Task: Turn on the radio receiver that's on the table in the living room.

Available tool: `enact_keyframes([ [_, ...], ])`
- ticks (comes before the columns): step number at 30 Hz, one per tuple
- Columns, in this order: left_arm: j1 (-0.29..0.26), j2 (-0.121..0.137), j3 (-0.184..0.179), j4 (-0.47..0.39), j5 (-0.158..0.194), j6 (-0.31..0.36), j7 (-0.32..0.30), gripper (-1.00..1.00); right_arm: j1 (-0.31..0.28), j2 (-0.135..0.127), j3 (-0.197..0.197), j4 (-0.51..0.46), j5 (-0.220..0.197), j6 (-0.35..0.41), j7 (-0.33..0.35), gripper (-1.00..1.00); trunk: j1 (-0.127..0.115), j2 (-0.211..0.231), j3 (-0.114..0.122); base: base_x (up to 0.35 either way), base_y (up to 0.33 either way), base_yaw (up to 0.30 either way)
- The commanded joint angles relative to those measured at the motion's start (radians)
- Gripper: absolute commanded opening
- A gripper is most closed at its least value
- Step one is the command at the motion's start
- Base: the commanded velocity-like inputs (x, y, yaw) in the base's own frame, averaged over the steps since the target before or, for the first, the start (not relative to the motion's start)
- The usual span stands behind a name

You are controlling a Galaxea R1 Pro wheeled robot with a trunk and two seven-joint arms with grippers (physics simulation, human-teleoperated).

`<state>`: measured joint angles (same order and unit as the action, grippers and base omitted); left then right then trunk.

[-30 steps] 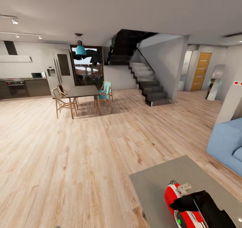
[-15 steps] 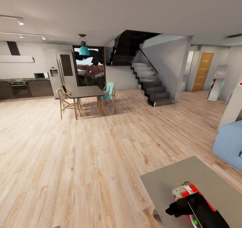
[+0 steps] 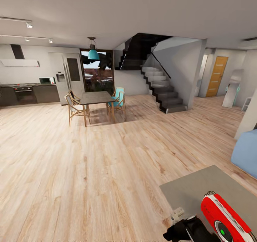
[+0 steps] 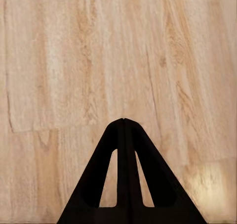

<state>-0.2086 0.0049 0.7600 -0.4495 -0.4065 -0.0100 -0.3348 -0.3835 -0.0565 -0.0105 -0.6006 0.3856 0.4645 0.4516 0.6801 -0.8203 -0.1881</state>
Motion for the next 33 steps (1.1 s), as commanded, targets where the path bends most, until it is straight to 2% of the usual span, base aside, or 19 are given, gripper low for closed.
enact_keyframes([
  [1, 0.000, 0.000, -0.001, 0.009, -0.002, -0.001, 0.000, -1.00, 0.000, 0.003, 0.002, 0.005, -0.001, -0.004, -0.011, 1.00, -0.004, 0.007, 0.003, -0.133, 0.312, 0.000],
  [6, 0.000, 0.000, -0.002, 0.024, -0.006, -0.006, 0.000, -1.00, 0.000, 0.012, 0.012, 0.021, -0.002, -0.026, -0.028, 1.00, -0.023, 0.042, 0.019, -0.135, 0.312, 0.000],
  [9, 0.000, -0.001, -0.002, 0.027, -0.007, -0.014, 0.001, -1.00, 0.000, 0.021, 0.013, 0.062, -0.002, -0.071, -0.035, 1.00, -0.035, 0.063, 0.028, -0.135, 0.312, 0.000],
  [10, 0.000, -0.001, -0.003, 0.027, -0.008, -0.015, 0.001, -1.00, 0.000, 0.026, 0.013, 0.080, -0.002, -0.097, -0.042, 1.00, -0.038, 0.070, 0.031, -0.135, 0.312, 0.000],
  [11, 0.000, 0.004, -0.014, 0.027, -0.009, -0.017, 0.002, -1.00, 0.000, 0.037, 0.013, 0.126, -0.003, -0.173, -0.084, 1.00, -0.042, 0.077, 0.035, -0.137, 0.312, 0.000],
  [13, 0.000, 0.011, -0.024, 0.028, -0.012, -0.027, 0.002, -1.00, 0.000, 0.048, 0.012, 0.186, -0.004, -0.268, -0.148, 1.00, -0.050, 0.091, 0.041, -0.147, 0.310, 0.000],
  [16, 0.000, 0.015, -0.029, 0.037, -0.013, -0.045, 0.003, -1.00, 0.000, 0.054, 0.007, 0.253, -0.008, -0.357, -0.212, 1.00, -0.061, 0.112, 0.050, -0.168, 0.300, 0.000],
  [19, 0.000, 0.033, -0.031, 0.079, -0.015, -0.053, 0.016, -1.00, 0.000, 0.056, 0.005, 0.323, -0.012, -0.417, -0.255, 1.00, -0.073, 0.133, 0.060, -0.190, 0.289, 0.000],
  [23, 0.000, 0.089, -0.032, 0.196, -0.014, -0.064, 0.042, -1.00, 0.004, 0.054, 0.002, 0.422, -0.014, -0.465, -0.325, 1.00, -0.081, 0.147, 0.066, -0.083, 0.135, 0.000],
  [26, 0.002, 0.118, -0.032, 0.260, -0.015, -0.102, 0.048, -1.00, 0.008, 0.049, 0.001, 0.520, -0.014, -0.510, -0.393, 1.00, -0.081, 0.147, 0.066, -0.017, 0.027, 0.000],
  [29, 0.004, 0.132, -0.031, 0.324, -0.015, -0.151, 0.053, -1.00, 0.017, 0.043, 0.001, 0.609, -0.014, -0.549, -0.453, 1.00, -0.081, 0.147, 0.066, -0.004, 0.007, 0.000],
  [31, 0.005, 0.136, -0.033, 0.349, -0.015, -0.175, 0.065, -1.00, 0.026, 0.038, 0.001, 0.627, -0.014, -0.556, -0.476, 1.00, -0.081, 0.147, 0.066, -0.001, 0.002, 0.000],
  [33, 0.009, 0.138, -0.051, 0.382, -0.021, -0.227, 0.100, -1.00, 0.041, 0.034, 0.001, 0.639, -0.014, -0.561, -0.490, 1.00, -0.081, 0.147, 0.066, 0.000, 0.001, 0.000],
])
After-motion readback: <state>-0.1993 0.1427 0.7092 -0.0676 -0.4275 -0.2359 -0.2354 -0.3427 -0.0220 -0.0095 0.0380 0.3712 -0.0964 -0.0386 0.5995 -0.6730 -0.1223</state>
